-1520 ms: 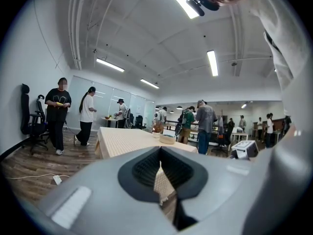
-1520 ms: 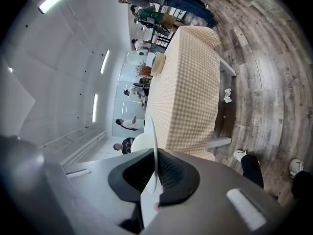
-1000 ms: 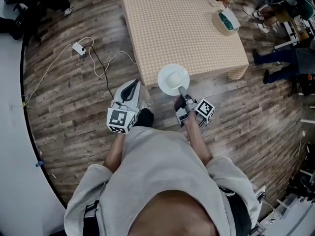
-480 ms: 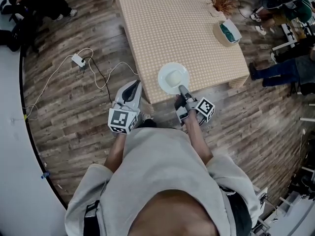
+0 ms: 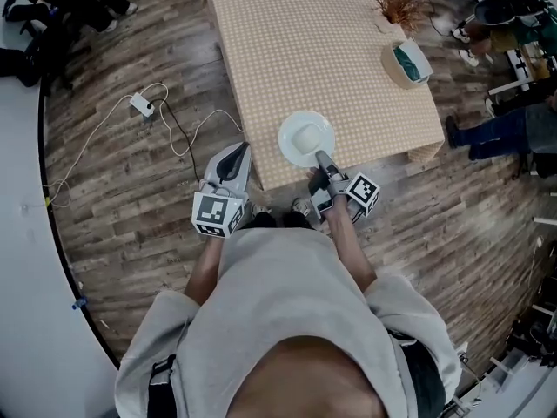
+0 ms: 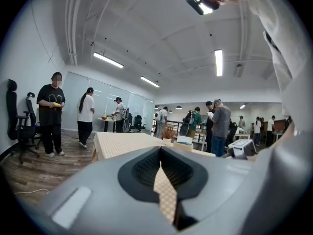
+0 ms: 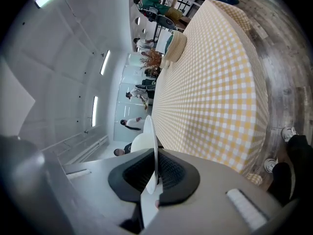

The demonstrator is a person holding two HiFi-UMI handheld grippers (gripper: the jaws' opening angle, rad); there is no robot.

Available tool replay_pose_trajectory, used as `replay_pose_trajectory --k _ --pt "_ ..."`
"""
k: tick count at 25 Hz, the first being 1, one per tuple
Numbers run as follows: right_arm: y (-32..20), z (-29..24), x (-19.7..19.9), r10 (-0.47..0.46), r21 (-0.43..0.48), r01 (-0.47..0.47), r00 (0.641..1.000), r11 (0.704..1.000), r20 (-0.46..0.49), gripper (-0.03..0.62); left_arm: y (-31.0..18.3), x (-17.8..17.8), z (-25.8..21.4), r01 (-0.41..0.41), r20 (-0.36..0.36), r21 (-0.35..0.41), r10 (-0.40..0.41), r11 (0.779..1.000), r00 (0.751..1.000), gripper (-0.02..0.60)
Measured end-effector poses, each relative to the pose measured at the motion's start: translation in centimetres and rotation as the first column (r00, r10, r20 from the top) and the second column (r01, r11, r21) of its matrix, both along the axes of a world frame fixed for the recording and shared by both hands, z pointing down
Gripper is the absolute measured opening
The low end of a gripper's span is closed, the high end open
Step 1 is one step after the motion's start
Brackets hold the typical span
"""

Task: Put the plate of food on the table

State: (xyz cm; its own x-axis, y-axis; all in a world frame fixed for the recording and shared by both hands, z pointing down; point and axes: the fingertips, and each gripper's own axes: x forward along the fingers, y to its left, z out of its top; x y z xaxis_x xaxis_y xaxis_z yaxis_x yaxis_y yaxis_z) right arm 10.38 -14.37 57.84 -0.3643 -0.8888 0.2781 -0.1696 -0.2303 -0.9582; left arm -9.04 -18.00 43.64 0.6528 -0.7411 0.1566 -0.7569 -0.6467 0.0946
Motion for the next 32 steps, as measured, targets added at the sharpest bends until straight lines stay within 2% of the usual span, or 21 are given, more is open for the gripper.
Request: replay_pose_trajectory --k 9,16,21,32 --pt "-0.7 0.2 2.4 -0.084 -0.017 0.084 0.996 0.996 -0.002 0.011 0.4 2.5 0.6 0.072 0.015 -0.023 -0.072 0.997 0.997 0.009" --pt "-0.6 0.5 3.7 -0.083 0.012 0.083 0.996 0.997 0.040 0.011 1.0 3.8 0.8 0.080 0.027 -0.033 -0.079 0.996 0.996 0.008" --pt "1.6 2.5 3.9 -0.080 -0.070 0.081 0.997 0.994 0.022 0.011 1.4 3.7 2.1 0.082 0.036 -0.063 -0.080 0.995 0.996 0.008" --pt "5.0 6.6 4.0 -0.069 -0.122 0.075 0.996 0.990 0.051 0.012 2.4 4.0 6.0 0.065 0.057 -0.145 -0.057 0.987 0.997 0.008"
